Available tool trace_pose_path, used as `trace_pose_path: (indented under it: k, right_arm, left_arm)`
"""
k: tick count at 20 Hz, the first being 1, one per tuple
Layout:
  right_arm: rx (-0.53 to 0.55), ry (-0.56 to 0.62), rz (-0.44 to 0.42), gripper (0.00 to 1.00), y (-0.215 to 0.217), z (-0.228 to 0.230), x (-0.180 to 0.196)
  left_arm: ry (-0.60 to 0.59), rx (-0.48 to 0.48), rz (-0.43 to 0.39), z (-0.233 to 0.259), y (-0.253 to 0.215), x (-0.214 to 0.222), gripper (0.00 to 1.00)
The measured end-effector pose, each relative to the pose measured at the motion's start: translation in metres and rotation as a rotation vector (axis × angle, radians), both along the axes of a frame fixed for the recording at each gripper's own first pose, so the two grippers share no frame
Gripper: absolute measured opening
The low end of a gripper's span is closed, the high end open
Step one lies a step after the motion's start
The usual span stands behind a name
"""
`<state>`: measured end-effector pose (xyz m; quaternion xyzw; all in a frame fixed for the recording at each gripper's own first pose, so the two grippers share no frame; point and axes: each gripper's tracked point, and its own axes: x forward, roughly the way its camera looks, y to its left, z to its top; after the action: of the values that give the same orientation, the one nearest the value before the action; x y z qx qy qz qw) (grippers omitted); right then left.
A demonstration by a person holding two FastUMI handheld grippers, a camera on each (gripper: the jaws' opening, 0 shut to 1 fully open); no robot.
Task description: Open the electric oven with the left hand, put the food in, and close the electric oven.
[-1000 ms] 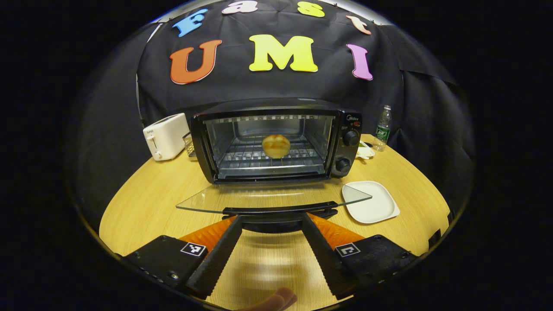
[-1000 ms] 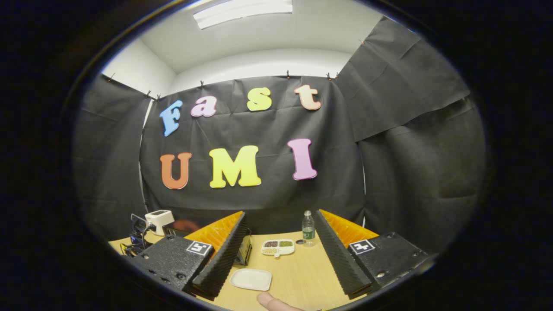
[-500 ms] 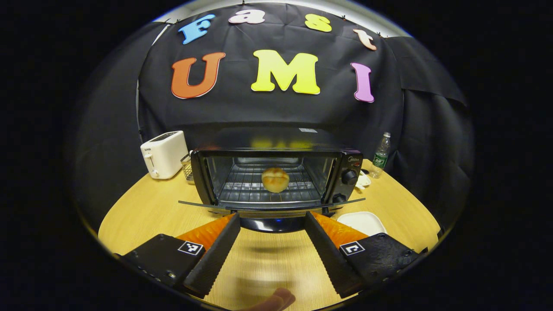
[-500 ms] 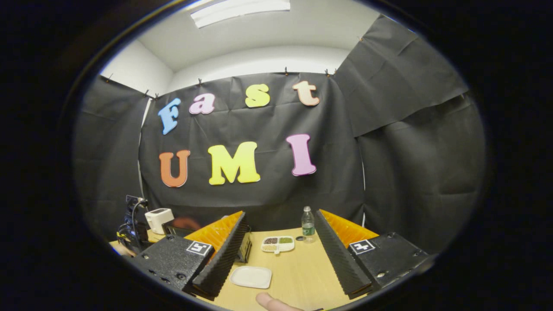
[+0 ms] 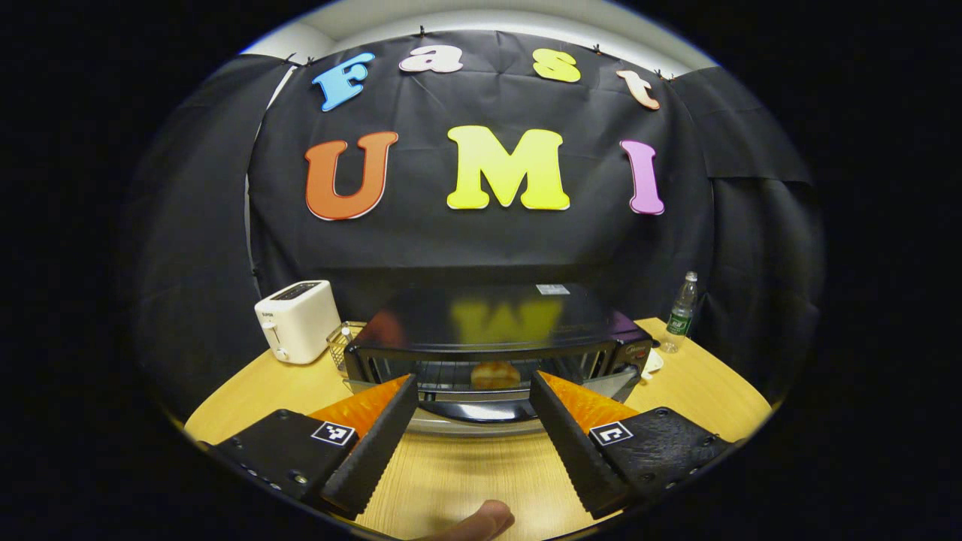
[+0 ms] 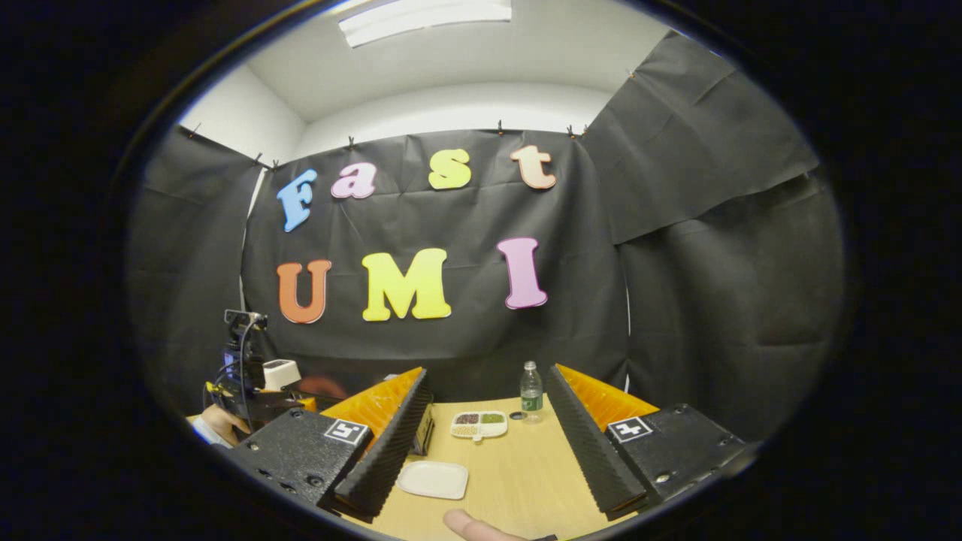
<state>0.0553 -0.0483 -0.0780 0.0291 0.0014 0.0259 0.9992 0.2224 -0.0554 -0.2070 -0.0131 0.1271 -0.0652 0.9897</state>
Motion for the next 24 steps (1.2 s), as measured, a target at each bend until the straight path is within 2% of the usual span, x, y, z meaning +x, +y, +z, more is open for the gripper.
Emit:
trace_pose_path:
  k: [7,8,9,15,21,24]
  right_arm:
    - [-0.004,-0.016,-0.001,0.94,-0.002,0.008,-0.019]
    - [-0.001,-0.013,-0.003,1.00,-0.003,0.008,-0.022]
    - [0.000,-0.009,-0.005,0.94,-0.003,0.009,-0.024]
    - [-0.004,0.003,-0.017,0.94,-0.007,0.015,-0.041]
    - [0.001,0.002,-0.040,0.94,-0.010,0.029,-0.062]
    - [0.010,-0.006,-0.049,0.94,-0.014,0.038,-0.074]
  left_arm:
    - [-0.078,0.008,0.020,0.044,0.011,-0.054,0.98]
    - [-0.088,0.013,0.030,0.052,0.014,-0.065,0.98]
    - [-0.100,0.016,0.039,0.060,0.017,-0.077,0.97]
    - [-0.200,0.012,0.074,0.130,0.032,-0.150,0.97]
    - [-0.284,-0.032,0.054,0.190,0.026,-0.224,0.97]
    - [-0.327,-0.014,0.043,0.202,0.020,-0.257,0.97]
